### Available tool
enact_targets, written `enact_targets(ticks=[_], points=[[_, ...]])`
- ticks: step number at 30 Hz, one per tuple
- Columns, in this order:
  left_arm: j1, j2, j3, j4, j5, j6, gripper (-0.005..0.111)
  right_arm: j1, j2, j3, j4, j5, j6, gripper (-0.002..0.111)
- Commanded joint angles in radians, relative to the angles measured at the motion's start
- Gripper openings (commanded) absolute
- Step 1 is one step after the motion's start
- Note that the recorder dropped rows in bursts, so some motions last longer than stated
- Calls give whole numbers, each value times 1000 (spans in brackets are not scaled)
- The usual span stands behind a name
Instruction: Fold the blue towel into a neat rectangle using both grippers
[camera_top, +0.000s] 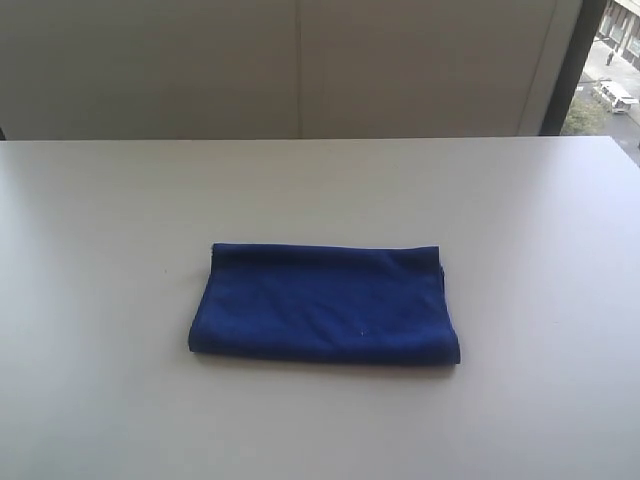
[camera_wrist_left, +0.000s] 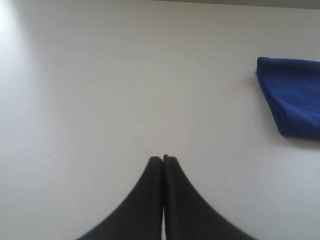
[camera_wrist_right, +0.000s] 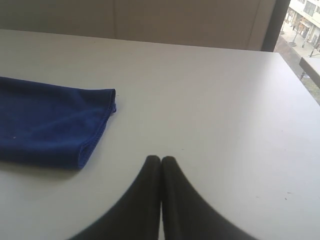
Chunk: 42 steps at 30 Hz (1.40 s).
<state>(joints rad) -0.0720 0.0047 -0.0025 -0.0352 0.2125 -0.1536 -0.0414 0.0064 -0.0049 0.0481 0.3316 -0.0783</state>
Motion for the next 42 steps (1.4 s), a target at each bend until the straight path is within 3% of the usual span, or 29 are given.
enact_targets(ticks=[1, 42], points=[[1, -5, 3, -4, -2, 1, 0, -10, -6, 5, 5, -15, 5, 0], [1, -5, 3, 3, -2, 47, 0, -10, -6, 5, 5, -15, 5, 0]])
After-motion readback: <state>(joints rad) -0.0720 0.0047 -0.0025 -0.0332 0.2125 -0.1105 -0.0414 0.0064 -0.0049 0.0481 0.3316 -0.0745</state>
